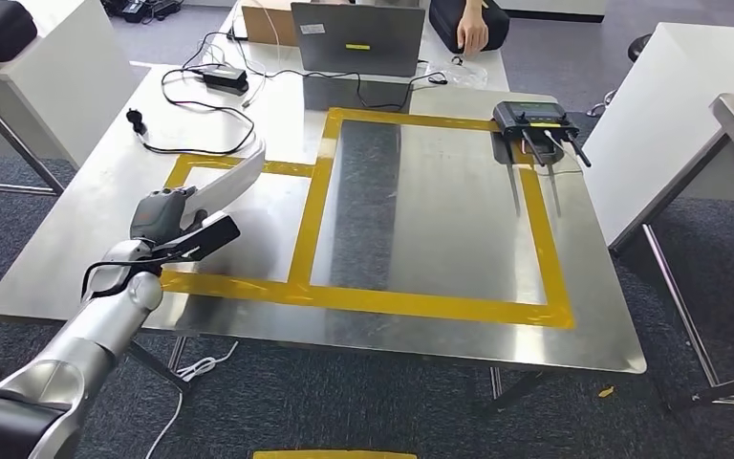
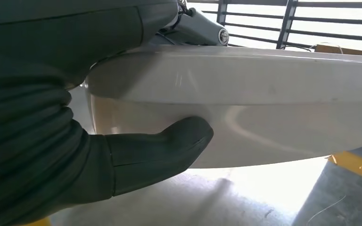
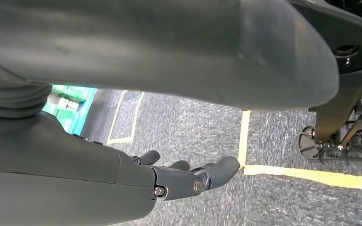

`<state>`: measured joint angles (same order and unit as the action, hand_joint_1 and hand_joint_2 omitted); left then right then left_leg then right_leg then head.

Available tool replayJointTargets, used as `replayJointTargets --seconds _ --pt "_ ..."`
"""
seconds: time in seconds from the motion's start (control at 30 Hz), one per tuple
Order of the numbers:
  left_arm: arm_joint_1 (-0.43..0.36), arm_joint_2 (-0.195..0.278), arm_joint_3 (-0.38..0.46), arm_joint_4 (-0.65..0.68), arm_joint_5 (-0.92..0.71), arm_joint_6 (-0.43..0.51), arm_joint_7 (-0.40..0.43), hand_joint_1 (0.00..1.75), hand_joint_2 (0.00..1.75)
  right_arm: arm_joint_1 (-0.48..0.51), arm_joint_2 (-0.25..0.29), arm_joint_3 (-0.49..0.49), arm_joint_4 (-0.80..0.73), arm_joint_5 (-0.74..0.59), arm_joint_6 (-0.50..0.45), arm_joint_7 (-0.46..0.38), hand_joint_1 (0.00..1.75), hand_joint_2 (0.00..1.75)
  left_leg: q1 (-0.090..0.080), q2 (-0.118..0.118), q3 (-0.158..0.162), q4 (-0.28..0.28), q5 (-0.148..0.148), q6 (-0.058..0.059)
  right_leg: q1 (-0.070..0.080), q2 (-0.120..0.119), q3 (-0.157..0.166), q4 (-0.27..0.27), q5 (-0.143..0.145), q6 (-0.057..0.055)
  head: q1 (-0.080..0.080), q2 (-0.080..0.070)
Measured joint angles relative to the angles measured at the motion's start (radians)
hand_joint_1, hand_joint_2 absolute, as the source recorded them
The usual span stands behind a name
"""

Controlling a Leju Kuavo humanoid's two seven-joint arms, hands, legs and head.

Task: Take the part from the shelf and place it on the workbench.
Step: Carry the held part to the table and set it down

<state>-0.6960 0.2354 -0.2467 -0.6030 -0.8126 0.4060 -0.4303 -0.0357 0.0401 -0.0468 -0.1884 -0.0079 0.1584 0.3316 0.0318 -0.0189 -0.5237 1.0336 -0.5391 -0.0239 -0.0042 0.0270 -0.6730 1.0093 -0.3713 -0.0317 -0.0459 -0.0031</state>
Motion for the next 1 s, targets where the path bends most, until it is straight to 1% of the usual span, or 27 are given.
replayJointTargets --seconds 0.1,0.13,0.17,0.3,0.4,0.53,0.67,0.73,0.8,0.87,1.0 --pt "-0.051 -0.021 -0.042 0.074 -0.020 0.035 0.002 1.75 1.75 0.000 -0.002 0.003 0.000 0.011 0.000 0.000 0.00 0.00 -0.002 0.000 0.000 0.000 -0.003 0.003 -0.004 -0.001 0.000 0.000 -0.005 0.032 0.000 0.000" --pt "-0.065 -0.028 -0.052 0.092 -0.022 0.041 -0.002 1.75 1.75 0.000 -0.002 0.004 0.000 0.013 0.000 0.000 0.00 0.00 -0.003 0.000 0.000 -0.001 -0.003 0.003 -0.004 -0.001 0.000 0.000 -0.006 0.039 0.000 0.000" --pt "-0.077 -0.034 -0.061 0.107 -0.024 0.045 -0.005 1.75 1.75 0.000 -0.002 0.004 0.000 0.015 0.000 0.000 0.00 0.00 -0.003 0.000 0.001 -0.001 -0.004 0.003 -0.005 -0.001 0.000 0.000 -0.007 0.043 0.000 0.000" --pt "-0.109 -0.054 -0.087 0.151 -0.025 0.052 -0.013 0.00 1.75 0.001 -0.002 0.005 0.000 0.018 0.000 0.000 0.00 0.00 -0.004 0.002 0.005 -0.009 -0.004 0.003 -0.005 0.000 0.000 0.000 -0.009 0.046 0.000 0.000" --pt "-0.126 -0.072 -0.102 0.173 -0.021 0.058 -0.009 0.00 1.75 0.001 -0.003 0.005 0.000 0.021 0.000 0.000 0.00 0.00 -0.004 0.002 0.008 -0.014 -0.003 0.001 -0.005 0.000 0.001 0.000 -0.010 0.046 0.000 0.000" --pt "-0.132 -0.091 -0.113 0.196 -0.009 0.043 0.008 0.00 0.00 0.001 -0.003 0.011 0.000 0.026 0.000 0.000 0.00 0.00 -0.004 0.003 0.007 -0.020 -0.002 -0.001 -0.006 0.000 0.002 0.000 -0.011 0.045 0.000 0.000" --pt "-0.132 -0.094 -0.127 0.211 -0.001 -0.003 0.029 0.00 0.00 0.003 -0.003 0.021 0.000 0.030 0.000 0.000 0.00 0.00 -0.004 0.004 0.010 -0.024 -0.001 -0.004 -0.005 0.000 0.002 0.000 -0.012 0.044 0.000 0.000" --pt "-0.126 -0.092 -0.133 0.214 0.017 -0.016 0.011 0.00 0.00 0.003 -0.003 0.024 0.000 0.032 0.000 0.000 0.00 0.00 -0.004 0.004 0.010 -0.026 0.000 -0.005 -0.006 0.000 0.002 0.001 -0.012 0.043 -0.001 0.000" --pt "-0.114 -0.087 -0.135 0.212 0.042 -0.016 -0.015 0.00 0.00 0.003 -0.003 0.026 0.000 0.034 0.000 0.000 0.00 0.00 -0.004 0.004 0.011 -0.027 0.000 -0.005 -0.006 0.000 0.002 0.001 -0.013 0.043 -0.001 0.000" --pt "-0.096 -0.079 -0.138 0.199 0.058 -0.006 -0.034 0.00 0.00 0.003 -0.003 0.028 0.000 0.035 0.000 0.000 0.00 0.00 -0.005 0.004 0.012 -0.026 -0.001 -0.004 -0.009 0.000 0.002 0.000 -0.013 0.043 -0.001 0.000" --pt "-0.059 -0.061 -0.171 0.138 0.078 0.014 -0.035 0.00 0.00 0.003 -0.003 0.028 0.000 0.034 0.000 0.000 0.00 0.00 -0.010 0.003 0.010 -0.022 -0.002 0.000 -0.015 -0.001 0.003 -0.001 -0.011 0.046 -0.001 0.000"
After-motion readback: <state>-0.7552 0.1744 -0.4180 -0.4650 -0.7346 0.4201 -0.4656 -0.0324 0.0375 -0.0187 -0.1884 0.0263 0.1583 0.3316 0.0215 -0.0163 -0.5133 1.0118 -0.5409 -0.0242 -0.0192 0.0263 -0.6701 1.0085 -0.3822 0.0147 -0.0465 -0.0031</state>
